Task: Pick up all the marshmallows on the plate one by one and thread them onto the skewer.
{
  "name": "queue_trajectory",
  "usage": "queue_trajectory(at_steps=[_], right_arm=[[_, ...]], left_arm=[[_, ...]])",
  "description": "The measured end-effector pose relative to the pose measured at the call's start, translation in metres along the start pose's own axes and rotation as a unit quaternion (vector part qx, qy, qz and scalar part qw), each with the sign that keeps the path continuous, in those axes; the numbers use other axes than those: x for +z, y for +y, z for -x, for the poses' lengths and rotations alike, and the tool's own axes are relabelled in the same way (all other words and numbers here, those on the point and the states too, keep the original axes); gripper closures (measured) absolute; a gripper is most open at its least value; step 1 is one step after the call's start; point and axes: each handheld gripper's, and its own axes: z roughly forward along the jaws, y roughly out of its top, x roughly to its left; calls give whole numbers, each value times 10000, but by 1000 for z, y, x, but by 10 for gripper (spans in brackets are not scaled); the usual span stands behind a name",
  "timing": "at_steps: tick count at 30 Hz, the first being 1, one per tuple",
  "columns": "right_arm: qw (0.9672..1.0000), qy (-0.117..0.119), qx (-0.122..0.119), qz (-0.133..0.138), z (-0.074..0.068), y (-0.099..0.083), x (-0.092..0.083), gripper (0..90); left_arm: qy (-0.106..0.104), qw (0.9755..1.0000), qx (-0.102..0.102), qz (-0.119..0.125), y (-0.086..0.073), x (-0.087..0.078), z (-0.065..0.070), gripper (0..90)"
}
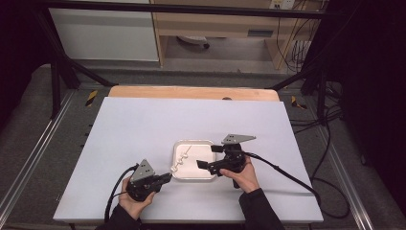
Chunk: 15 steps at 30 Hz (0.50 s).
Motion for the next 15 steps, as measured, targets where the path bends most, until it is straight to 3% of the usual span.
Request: queue_trajectory(at_steps=[7,15], right_arm=[[9996,-140,-154,-193,9,-16,-15,21],[9970,-527,-349,-453,21,-35,-34,15]], left_arm=[[14,10000,3,-27,0,0,0,882],[13,10000,17,-70,0,0,-1,882]])
